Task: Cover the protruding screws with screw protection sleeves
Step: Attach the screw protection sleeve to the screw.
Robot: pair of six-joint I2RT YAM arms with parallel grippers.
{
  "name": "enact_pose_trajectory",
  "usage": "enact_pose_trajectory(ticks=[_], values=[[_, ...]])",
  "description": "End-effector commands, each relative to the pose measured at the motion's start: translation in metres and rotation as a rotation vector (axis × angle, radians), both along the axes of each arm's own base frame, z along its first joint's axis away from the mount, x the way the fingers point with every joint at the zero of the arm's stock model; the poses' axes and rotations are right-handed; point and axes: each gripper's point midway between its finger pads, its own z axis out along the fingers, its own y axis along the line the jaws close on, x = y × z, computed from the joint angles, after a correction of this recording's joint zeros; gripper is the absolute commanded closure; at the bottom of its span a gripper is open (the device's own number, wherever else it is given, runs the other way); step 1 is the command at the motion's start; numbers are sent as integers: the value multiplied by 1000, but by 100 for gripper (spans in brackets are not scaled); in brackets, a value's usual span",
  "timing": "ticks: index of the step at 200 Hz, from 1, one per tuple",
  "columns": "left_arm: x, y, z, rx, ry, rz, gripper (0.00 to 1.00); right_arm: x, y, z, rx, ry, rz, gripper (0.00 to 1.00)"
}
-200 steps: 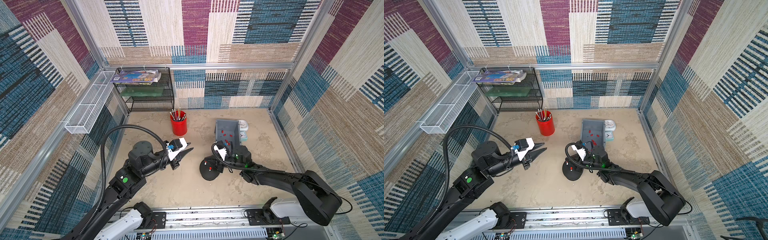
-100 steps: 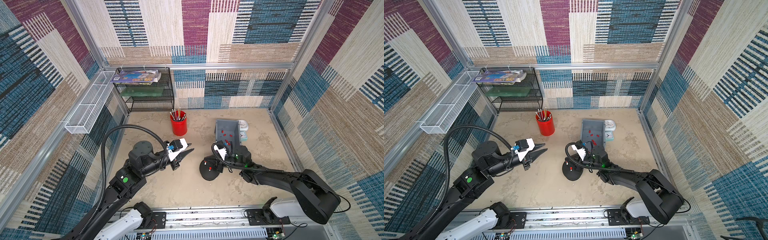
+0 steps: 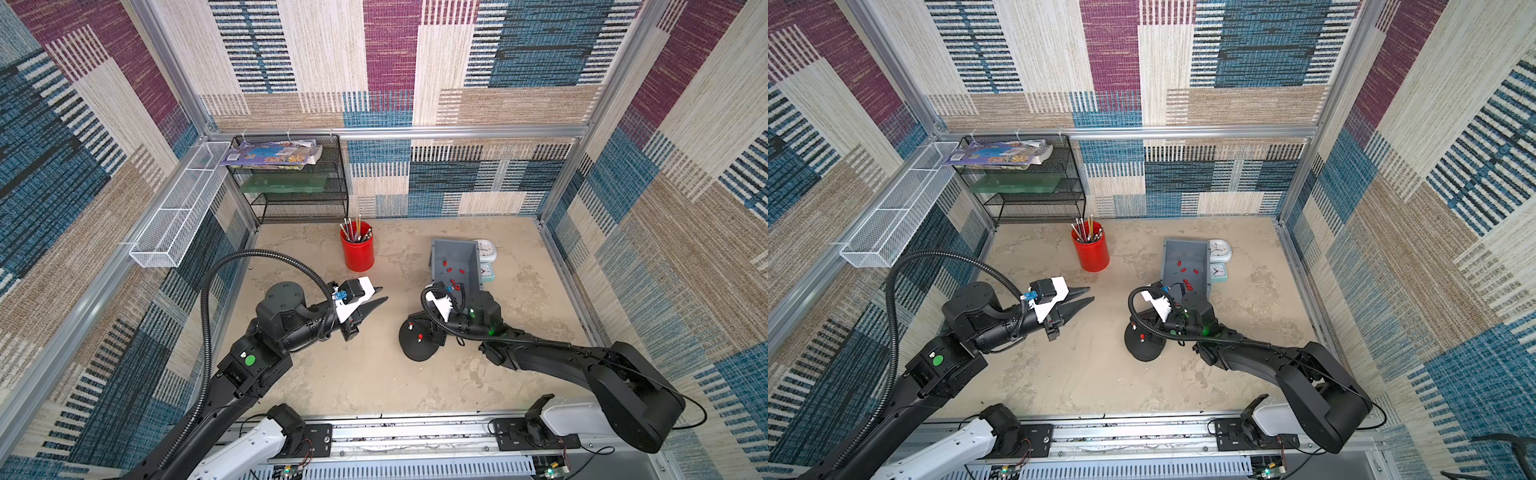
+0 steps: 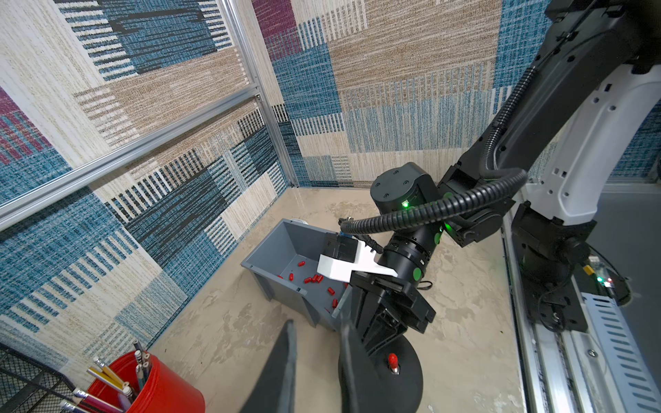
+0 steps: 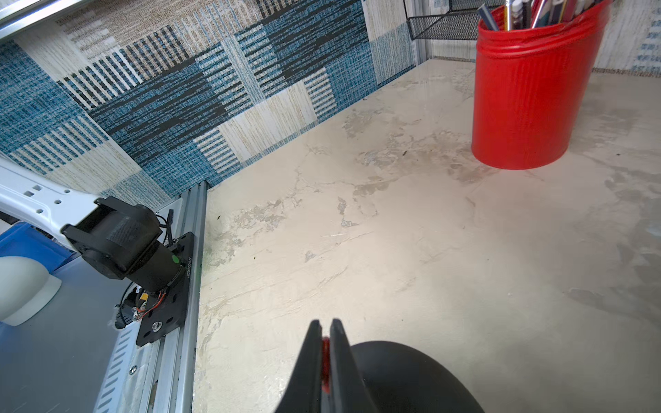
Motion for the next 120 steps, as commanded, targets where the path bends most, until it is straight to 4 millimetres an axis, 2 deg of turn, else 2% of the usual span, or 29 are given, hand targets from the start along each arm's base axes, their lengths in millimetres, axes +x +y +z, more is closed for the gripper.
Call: enact_pose_trajectory(ticks=[1, 120], values=[[-4, 0, 7, -7, -28, -17, 78, 0, -2, -13, -47, 32, -18, 90], [-6, 2, 8, -8, -32, -19, 78, 2, -6, -20, -113, 35, -49, 90]])
